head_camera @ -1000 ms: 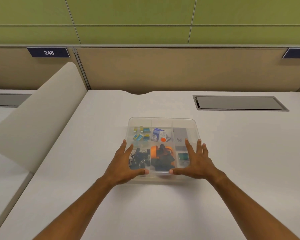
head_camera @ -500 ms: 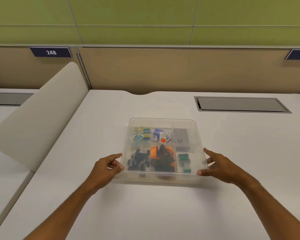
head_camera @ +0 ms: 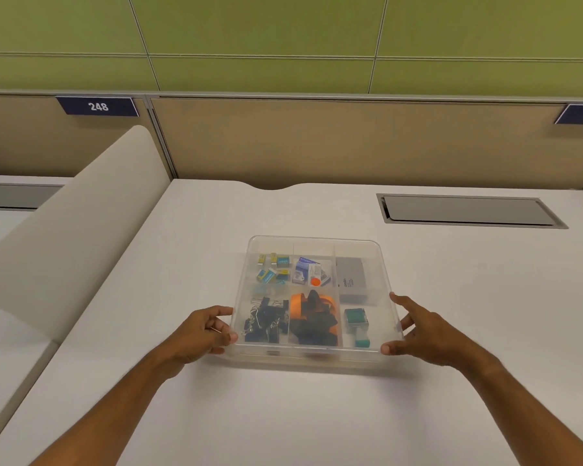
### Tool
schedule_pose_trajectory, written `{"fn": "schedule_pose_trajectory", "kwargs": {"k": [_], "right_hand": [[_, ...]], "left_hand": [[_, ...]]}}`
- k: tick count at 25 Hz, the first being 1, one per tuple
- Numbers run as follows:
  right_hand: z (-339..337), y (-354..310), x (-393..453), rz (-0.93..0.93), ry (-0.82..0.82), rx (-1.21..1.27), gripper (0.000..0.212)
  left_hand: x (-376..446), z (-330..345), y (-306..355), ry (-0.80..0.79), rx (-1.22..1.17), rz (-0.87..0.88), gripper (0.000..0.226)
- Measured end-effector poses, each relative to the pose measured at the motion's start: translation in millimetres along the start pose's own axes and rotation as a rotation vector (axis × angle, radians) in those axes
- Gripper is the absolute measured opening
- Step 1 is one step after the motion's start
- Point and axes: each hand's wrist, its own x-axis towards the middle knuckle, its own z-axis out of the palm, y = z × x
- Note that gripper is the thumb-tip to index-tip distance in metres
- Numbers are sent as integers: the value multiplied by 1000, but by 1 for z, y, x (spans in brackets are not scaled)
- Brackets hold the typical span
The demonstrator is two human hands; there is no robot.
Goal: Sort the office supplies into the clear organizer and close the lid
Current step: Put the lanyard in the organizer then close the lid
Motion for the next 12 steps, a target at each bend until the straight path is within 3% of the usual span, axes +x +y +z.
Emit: {"fn": "schedule_pose_trajectory", "kwargs": {"k": [4,6,12], "right_hand": [[-2,-6,15,70,278,332,43],[-2,-9,26,122,348,480,25],[-11,-13,49,198,364,627,28]], "left_hand": [[17,3,8,160,-119,6,19],[28,6,15,254,-145,0,8],[51,7,35,345,-116,-34,12]]}}
